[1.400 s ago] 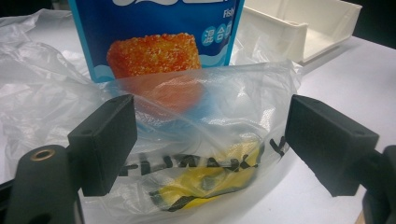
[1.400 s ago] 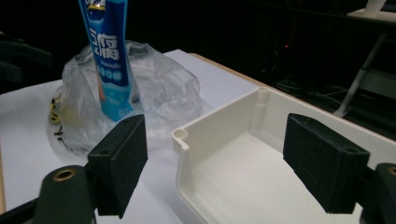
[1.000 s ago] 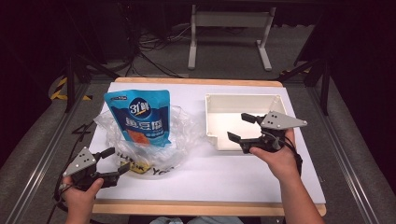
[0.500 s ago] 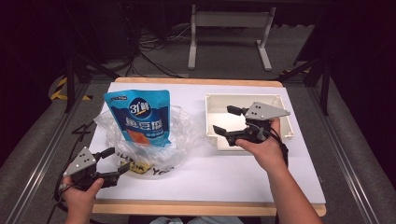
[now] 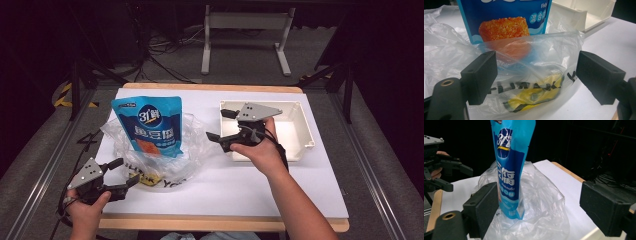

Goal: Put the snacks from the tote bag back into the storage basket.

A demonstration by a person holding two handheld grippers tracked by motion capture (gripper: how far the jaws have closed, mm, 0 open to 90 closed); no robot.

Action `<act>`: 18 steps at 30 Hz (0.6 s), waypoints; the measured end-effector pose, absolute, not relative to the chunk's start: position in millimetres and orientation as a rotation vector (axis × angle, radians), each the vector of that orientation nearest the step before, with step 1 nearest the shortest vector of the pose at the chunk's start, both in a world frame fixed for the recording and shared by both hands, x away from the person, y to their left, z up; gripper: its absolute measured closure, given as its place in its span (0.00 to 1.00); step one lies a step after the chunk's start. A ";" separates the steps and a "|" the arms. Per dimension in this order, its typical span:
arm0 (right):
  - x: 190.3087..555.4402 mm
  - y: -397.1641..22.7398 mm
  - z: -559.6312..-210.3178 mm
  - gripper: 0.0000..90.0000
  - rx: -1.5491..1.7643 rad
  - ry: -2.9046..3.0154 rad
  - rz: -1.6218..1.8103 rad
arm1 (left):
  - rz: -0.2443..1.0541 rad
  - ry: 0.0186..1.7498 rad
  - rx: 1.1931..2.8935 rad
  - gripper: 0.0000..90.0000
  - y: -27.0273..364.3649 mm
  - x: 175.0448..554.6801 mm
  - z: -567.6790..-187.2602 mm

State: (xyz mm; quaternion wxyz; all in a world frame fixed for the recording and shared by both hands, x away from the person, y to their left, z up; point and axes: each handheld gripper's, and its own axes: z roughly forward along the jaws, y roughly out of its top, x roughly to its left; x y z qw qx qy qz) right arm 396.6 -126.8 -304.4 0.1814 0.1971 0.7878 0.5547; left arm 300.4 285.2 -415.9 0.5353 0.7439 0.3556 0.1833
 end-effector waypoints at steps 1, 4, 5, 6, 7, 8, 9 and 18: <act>397.6 -124.2 -304.5 0.18 0.555 2.230 1.565 | 0.436 0.849 1.772 0.20 285.2 300.1 -415.9; 400.5 -115.9 -304.1 0.18 0.543 2.234 1.561 | 0.433 0.845 1.770 0.20 284.4 300.0 -416.1; 400.5 -115.9 -304.1 0.18 0.543 2.234 1.561 | 0.431 0.844 1.775 0.20 284.0 299.7 -416.0; 401.4 -113.5 -304.0 0.18 0.541 2.237 1.566 | 0.436 0.840 1.777 0.20 283.8 299.8 -415.9; 402.8 -110.3 -304.0 0.18 0.539 2.238 1.572 | 0.434 0.840 1.777 0.20 283.5 299.9 -416.0; 403.9 -107.6 -304.2 0.18 0.538 2.242 1.576 | 0.431 0.841 1.776 0.20 283.3 300.0 -416.1; 405.2 -104.8 -304.6 0.18 0.538 2.243 1.580 | 0.430 0.841 1.775 0.20 283.5 300.0 -416.2; 417.8 -81.2 -312.5 0.15 0.533 2.267 1.598 | 0.435 0.839 1.767 0.19 283.9 300.4 -416.0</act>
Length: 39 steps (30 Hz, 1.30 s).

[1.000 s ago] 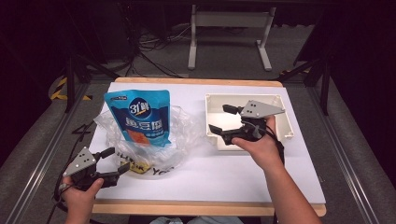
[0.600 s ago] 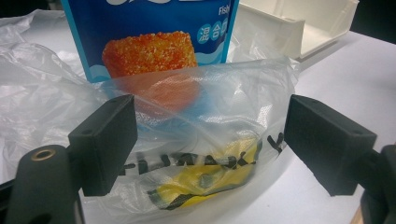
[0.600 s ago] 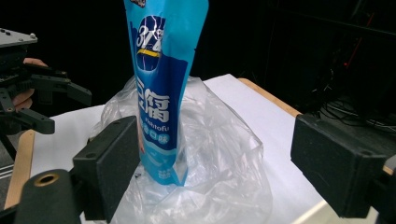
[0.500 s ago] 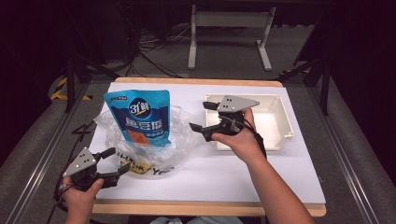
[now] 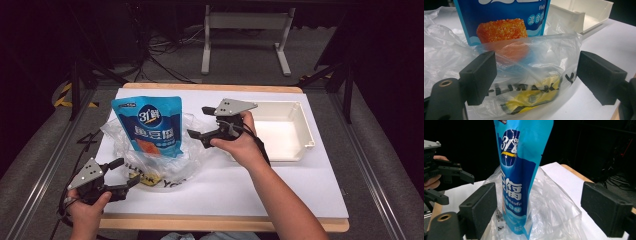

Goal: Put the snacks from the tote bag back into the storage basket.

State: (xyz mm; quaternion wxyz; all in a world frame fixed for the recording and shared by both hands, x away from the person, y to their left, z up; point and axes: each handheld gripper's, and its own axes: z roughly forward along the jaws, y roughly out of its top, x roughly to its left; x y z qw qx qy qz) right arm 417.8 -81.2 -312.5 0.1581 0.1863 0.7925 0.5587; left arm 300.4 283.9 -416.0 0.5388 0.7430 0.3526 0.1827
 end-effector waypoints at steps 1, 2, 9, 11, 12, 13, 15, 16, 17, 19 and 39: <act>420.5 -75.9 -314.7 0.15 0.528 2.277 1.605 | 0.433 0.835 1.768 0.19 284.1 300.8 -416.2; 421.9 -73.5 -315.9 0.15 0.523 2.278 1.609 | 0.433 0.835 1.768 0.19 284.1 300.8 -416.2; 430.7 -56.9 -324.4 0.13 0.502 2.306 1.639 | 0.439 0.841 1.758 0.19 284.4 299.9 -415.6; 431.7 -54.5 -325.5 0.13 0.498 2.307 1.641 | 0.439 0.841 1.759 0.19 284.4 300.0 -415.7; 434.1 -49.3 -327.9 0.13 0.485 2.308 1.653 | 0.438 0.841 1.761 0.19 284.3 300.1 -415.9; 434.1 -49.3 -327.9 0.13 0.485 2.308 1.653 | 0.438 0.841 1.761 0.19 284.3 300.1 -415.9; 436.6 -44.6 -330.6 0.13 0.480 2.312 1.661 | 0.438 0.841 1.759 0.19 284.3 300.1 -415.8; 437.5 -43.2 -331.6 0.13 0.478 2.314 1.660 | 0.439 0.841 1.759 0.19 284.5 300.0 -415.7; 438.9 -40.5 -333.4 0.13 0.473 2.318 1.666 | 0.441 0.839 1.758 0.19 284.7 300.0 -415.6; 441.0 -36.6 -336.5 0.13 0.459 2.332 1.669 | 0.439 0.844 1.758 0.19 284.0 300.1 -415.6; 456.7 -1.7 -368.0 0.13 0.433 2.410 1.634 | 0.435 0.844 1.757 0.19 283.8 301.6 -417.3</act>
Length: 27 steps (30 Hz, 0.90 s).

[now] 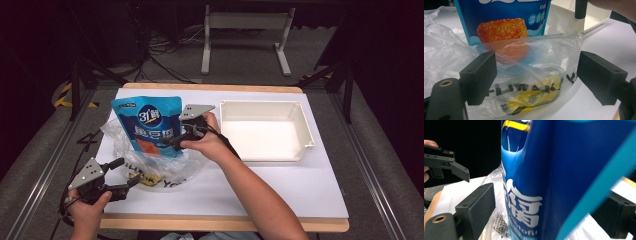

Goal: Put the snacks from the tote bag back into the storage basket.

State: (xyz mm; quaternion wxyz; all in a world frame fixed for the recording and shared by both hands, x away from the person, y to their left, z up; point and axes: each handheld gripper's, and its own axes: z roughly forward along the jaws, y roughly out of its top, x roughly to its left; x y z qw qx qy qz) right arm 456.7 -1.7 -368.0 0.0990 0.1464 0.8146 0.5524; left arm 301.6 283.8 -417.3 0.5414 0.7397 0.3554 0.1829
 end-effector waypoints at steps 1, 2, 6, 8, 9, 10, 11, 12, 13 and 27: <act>457.5 -0.1 -369.1 0.13 0.436 2.413 1.637 | 0.434 0.846 1.759 0.19 284.1 301.6 -417.2; 458.7 1.6 -370.3 0.13 0.440 2.415 1.638 | 0.434 0.845 1.760 0.19 284.3 301.6 -417.2; 462.6 6.5 -374.7 0.13 0.436 2.408 1.661 | 0.433 0.847 1.759 0.19 284.7 301.5 -417.5; 463.6 7.6 -375.7 0.13 0.441 2.393 1.681 | 0.433 0.849 1.755 0.19 285.0 301.7 -417.9; 464.4 7.8 -376.0 0.13 0.442 2.388 1.687 | 0.433 0.851 1.753 0.19 285.3 301.6 -417.9; 465.1 8.0 -376.4 0.13 0.437 2.379 1.684 | 0.434 0.853 1.755 0.19 285.6 301.4 -417.7; 465.1 8.0 -376.4 0.13 0.437 2.379 1.684 | 0.434 0.853 1.755 0.19 285.6 301.4 -417.7; 465.5 8.0 -376.6 0.13 0.435 2.374 1.682 | 0.434 0.853 1.754 0.19 285.7 301.4 -417.7; 465.7 8.1 -376.4 0.13 0.430 2.364 1.687 | 0.434 0.853 1.754 0.19 285.7 301.3 -417.7; 458.3 22.7 -380.5 0.55 0.235 2.444 1.556 | 0.435 0.853 1.751 0.19 286.1 301.3 -417.4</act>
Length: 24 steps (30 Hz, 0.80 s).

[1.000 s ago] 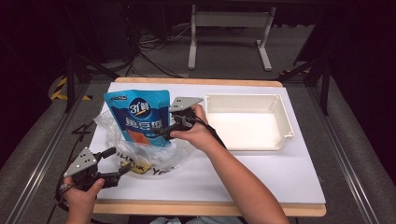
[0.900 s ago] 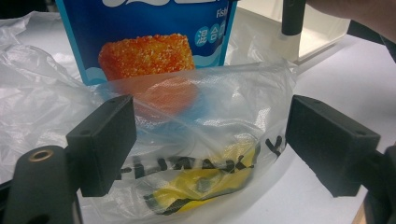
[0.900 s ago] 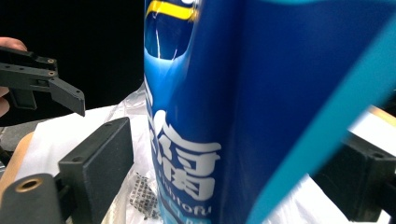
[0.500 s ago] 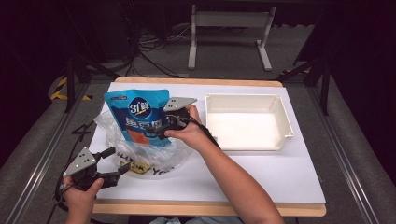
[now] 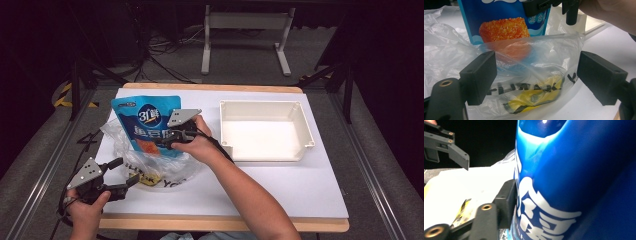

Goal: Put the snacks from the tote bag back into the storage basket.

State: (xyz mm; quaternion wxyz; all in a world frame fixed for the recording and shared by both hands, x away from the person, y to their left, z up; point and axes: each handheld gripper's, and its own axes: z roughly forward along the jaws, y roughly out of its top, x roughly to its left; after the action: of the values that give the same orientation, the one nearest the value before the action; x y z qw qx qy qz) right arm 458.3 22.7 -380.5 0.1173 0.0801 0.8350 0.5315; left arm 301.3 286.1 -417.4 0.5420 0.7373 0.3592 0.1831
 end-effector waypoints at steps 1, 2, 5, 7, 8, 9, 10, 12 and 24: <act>457.8 23.2 -380.4 0.56 0.225 2.442 1.551 | 0.435 0.853 1.751 0.19 286.1 301.3 -417.4; 457.8 23.2 -380.4 0.56 0.225 2.442 1.551 | 0.434 0.854 1.752 0.19 286.1 301.3 -417.5; 457.7 22.9 -381.3 0.58 0.222 2.437 1.555 | 0.434 0.854 1.752 0.19 285.8 301.4 -417.5; 458.8 22.0 -382.3 0.58 0.231 2.434 1.570 | 0.434 0.854 1.748 0.19 285.4 301.4 -417.6; 459.0 21.6 -382.7 0.58 0.234 2.435 1.575 | 0.435 0.854 1.749 0.19 285.4 301.3 -417.4; 458.8 20.0 -383.5 0.58 0.287 2.436 1.590 | 0.435 0.855 1.750 0.19 285.2 301.2 -417.4; 458.5 19.7 -383.2 0.59 0.312 2.436 1.588 | 0.435 0.854 1.750 0.19 285.0 301.3 -417.5; 458.1 20.7 -382.5 0.60 0.281 2.436 1.569 | 0.437 0.852 1.752 0.19 285.1 301.4 -417.4; 456.3 22.5 -380.9 0.66 0.260 2.432 1.548 | 0.442 0.860 1.744 0.19 287.5 300.6 -417.0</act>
State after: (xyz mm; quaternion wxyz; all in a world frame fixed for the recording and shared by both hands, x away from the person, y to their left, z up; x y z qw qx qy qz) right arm 456.3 22.5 -380.9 0.1233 0.0891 0.8338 0.5306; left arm 300.6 287.5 -417.0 0.5427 0.7347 0.3621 0.1861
